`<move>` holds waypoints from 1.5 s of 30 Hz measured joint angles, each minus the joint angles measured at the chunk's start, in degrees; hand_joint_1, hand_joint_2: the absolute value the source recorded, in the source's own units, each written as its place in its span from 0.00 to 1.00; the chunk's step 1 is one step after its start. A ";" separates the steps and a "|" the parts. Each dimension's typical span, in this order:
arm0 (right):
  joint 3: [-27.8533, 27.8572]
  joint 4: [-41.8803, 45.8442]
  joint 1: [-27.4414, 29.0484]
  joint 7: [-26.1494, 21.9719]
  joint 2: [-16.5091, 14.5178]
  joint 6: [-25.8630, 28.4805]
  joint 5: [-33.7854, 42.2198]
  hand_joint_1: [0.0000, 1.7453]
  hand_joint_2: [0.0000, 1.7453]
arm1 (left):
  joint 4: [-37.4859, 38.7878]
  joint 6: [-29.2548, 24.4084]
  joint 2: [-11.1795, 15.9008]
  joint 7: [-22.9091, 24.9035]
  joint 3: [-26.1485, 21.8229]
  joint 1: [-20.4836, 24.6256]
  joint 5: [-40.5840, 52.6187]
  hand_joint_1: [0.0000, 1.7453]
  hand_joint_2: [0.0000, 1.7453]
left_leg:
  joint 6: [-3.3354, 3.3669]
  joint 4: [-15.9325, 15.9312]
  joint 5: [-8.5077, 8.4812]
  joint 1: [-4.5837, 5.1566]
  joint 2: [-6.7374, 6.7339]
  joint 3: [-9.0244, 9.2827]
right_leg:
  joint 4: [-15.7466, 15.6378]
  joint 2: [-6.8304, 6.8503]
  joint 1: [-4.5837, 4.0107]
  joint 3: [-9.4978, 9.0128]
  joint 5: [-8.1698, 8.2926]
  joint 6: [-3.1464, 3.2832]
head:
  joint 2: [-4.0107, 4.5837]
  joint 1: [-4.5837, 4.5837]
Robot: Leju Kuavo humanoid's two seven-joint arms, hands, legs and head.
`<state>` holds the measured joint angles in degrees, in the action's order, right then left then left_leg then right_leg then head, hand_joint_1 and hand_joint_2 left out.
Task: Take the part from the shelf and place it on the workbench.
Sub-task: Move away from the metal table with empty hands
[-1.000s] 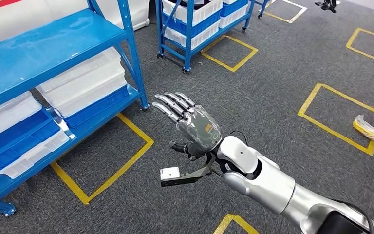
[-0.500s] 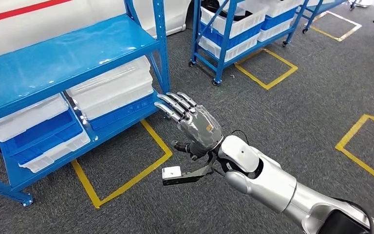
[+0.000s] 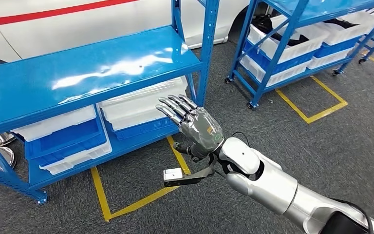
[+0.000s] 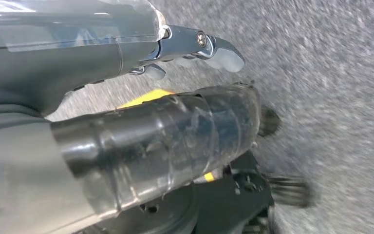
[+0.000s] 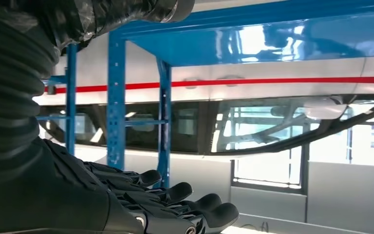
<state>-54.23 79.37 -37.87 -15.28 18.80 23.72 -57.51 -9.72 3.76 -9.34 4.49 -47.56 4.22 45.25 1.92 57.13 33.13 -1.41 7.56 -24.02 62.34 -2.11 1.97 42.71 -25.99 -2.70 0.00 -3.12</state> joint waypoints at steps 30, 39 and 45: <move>6.13 -38.39 8.23 10.05 -4.51 -18.55 14.30 0.00 1.00 | -0.42 -0.71 0.24 2.90 0.07 1.58 1.89 0.00 1.00 | 1.37 0.58 -13.11 1.98 -4.23 -14.37 | -0.99 2.09 -1.70 -12.71 -6.27 4.01 | 0.00 -0.03; 14.65 -54.33 15.88 21.75 -8.30 -26.12 21.70 0.00 1.00 | -0.47 -1.57 0.83 4.65 5.49 0.10 -0.43 0.00 1.00 | -1.62 10.29 -6.89 1.24 -6.63 -18.47 | -6.28 2.80 -1.47 -14.50 -2.70 5.19 | 0.00 0.06; 20.47 -55.42 19.53 20.94 -10.47 -25.89 27.18 0.00 1.00 | -0.45 -1.89 2.10 3.41 11.51 -3.63 -7.17 0.00 1.00 | -2.88 7.20 -9.85 0.31 -7.44 -15.73 | -5.93 2.74 -0.87 -16.09 -4.63 3.90 | 0.00 0.08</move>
<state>-33.76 23.96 -18.34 5.66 8.33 -2.17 -30.33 -10.16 1.88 -7.24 7.91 -36.04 0.59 38.08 -0.96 64.33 23.27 -1.10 0.13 -39.75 56.41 0.64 1.10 26.62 -30.62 1.20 0.00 -3.04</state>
